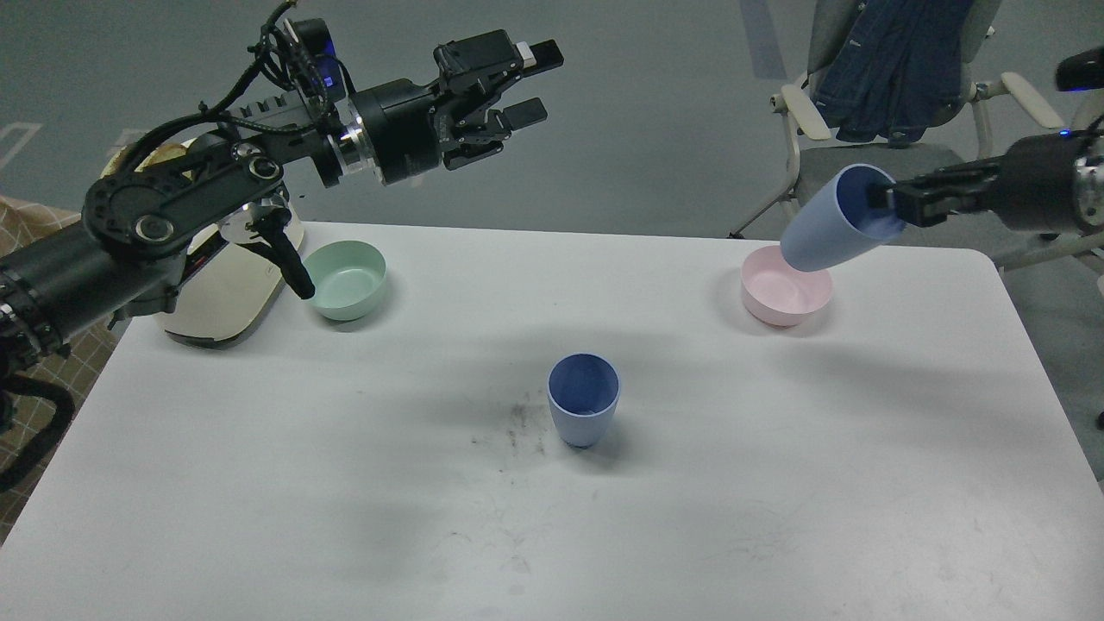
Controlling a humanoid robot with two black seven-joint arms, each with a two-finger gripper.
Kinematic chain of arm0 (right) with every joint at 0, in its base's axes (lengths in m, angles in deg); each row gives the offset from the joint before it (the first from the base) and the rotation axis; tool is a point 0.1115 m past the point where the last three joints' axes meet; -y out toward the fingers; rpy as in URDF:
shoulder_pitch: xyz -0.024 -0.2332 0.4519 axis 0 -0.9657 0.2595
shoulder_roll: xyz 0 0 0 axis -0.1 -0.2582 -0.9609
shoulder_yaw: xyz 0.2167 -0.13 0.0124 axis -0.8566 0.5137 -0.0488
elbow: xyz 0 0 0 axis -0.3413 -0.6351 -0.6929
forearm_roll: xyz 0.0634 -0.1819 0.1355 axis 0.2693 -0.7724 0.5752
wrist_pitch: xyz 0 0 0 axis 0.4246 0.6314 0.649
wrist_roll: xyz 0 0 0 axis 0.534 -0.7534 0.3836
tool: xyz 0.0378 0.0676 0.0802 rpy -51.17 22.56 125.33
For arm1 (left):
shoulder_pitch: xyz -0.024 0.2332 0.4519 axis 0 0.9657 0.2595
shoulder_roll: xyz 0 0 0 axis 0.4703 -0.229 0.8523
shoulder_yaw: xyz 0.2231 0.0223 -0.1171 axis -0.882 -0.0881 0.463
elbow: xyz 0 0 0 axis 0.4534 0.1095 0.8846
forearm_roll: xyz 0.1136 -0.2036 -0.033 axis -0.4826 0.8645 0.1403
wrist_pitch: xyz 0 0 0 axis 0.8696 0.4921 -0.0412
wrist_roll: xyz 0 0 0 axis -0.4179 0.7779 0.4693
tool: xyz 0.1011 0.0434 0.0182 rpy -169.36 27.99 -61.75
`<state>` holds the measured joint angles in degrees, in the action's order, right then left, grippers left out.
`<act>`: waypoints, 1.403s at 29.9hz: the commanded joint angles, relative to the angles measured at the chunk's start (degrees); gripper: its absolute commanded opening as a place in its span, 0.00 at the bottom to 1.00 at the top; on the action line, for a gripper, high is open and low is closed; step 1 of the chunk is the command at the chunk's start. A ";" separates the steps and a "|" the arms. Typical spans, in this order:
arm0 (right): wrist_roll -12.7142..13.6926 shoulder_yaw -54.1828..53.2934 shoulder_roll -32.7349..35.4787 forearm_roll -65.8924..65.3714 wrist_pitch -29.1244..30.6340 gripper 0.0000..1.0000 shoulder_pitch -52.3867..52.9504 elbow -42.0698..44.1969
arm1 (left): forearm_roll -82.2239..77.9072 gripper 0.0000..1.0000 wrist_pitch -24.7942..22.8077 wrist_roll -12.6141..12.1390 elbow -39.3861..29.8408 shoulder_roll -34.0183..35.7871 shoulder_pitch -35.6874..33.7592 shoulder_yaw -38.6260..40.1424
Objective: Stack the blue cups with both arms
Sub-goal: 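Lift the second blue cup and carry it over the centered cup, then lower the held cup into the centered blue cup and release it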
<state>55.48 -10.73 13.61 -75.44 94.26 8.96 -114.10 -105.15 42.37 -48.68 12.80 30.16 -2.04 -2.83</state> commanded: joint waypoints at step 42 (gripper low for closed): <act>0.00 14.06 -30.22 8.77 -0.34 0.00 10.85 -2.71 | 0.26 0.83 0.00 -0.01 0.07 1.47 -0.52 0.37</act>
<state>55.48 3.27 -16.56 -66.58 93.94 19.90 -117.52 -104.97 42.37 -48.68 12.88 31.61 -2.61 -2.46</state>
